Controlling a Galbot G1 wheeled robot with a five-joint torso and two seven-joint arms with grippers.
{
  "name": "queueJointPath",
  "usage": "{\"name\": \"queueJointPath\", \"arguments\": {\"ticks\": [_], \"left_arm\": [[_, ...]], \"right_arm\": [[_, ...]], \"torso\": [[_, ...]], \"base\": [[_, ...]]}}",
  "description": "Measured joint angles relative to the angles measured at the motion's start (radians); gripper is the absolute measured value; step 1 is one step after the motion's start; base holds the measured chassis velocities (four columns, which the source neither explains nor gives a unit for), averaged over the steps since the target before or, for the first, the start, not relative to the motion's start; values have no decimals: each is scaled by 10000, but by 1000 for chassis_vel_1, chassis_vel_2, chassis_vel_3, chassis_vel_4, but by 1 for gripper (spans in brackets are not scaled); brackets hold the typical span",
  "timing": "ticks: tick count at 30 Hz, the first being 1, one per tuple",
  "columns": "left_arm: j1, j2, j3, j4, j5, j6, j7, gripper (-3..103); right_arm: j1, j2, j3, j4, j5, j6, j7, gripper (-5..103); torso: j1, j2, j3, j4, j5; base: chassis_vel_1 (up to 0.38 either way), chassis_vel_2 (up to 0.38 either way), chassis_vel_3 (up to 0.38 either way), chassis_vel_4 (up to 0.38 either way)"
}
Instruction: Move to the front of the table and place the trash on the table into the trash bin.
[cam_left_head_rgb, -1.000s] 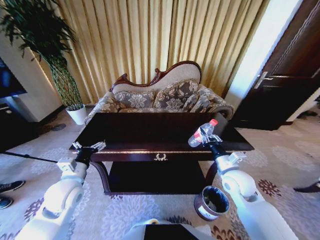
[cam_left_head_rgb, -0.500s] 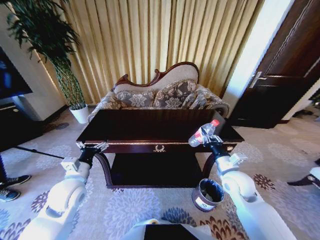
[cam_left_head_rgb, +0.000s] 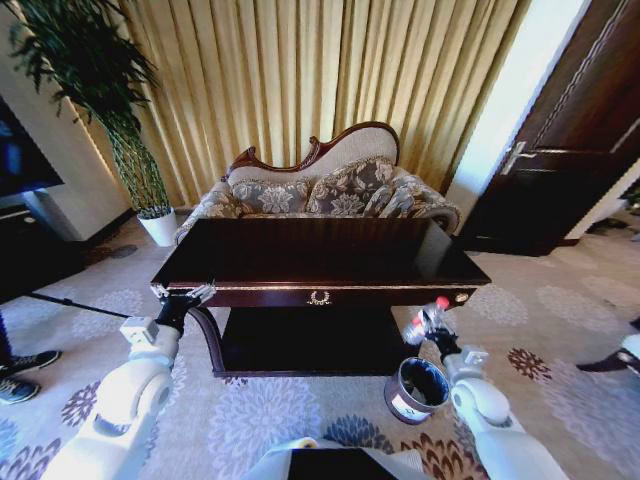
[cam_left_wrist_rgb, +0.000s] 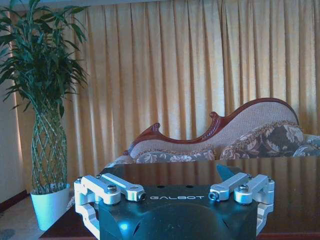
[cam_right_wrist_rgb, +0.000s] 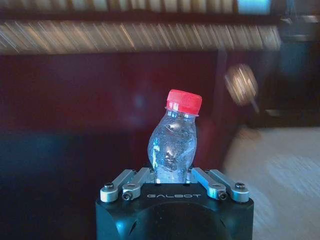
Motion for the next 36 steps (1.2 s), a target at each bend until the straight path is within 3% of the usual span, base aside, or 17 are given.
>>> {"name": "queueJointPath", "arguments": {"ticks": [7,12,14,17,19,20,24,28,30,32,36], "left_arm": [[159,-47,-23,-159,-1,-91,47,100],[231,-91,63,-237,-1,-132,65,100],[282,-94,76,-284,-1,-137,74,100],[340,-92,71,-345,-2,-141,83,100],[351,-85,54,-359,-4,-148,85,100],[358,-78,42,-360,-8,-165,85,100],[378,-78,7,-361,-37,-204,64,100],[458,-143,1,-343,-32,-263,59,100],[473,-153,1,-339,-29,-275,59,100],[495,-174,6,-318,-17,-302,60,100],[502,-181,14,-293,-4,-312,60,100]], "right_arm": [[1666,222,-157,-4257,-813,558,-42,22],[2490,471,-132,-5820,-1335,659,202,19],[2638,549,-114,-6035,-1451,663,241,24],[2795,656,-92,-6133,-1517,665,282,40],[2870,689,-79,-6150,-1514,665,299,40],[2949,710,-74,-6165,-1460,666,319,51],[3039,717,-70,-6209,-1354,654,362,62],[3035,657,-70,-6288,-1299,645,365,84],[3031,653,-69,-6313,-1286,645,365,84],[3014,650,-69,-6353,-1254,647,364,94],[2985,678,-68,-6363,-1210,648,361,99]], "torso": [[0,0,0,-2,-4],[0,0,0,0,-5],[0,0,0,1,-4],[0,0,0,-1,-5],[0,0,0,-2,-5],[0,0,0,0,-5],[0,0,0,0,-5],[-1,0,0,-1,-5],[0,0,0,-1,-5],[0,0,0,-2,-5],[0,0,0,-1,-6]], "base": [[0,0,0,0],[0,0,0,0],[0,0,0,0],[0,0,0,0],[0,0,0,0],[0,0,0,0],[0,0,0,0],[0,0,0,0],[0,0,0,0],[0,0,0,0],[0,0,0,0]]}}
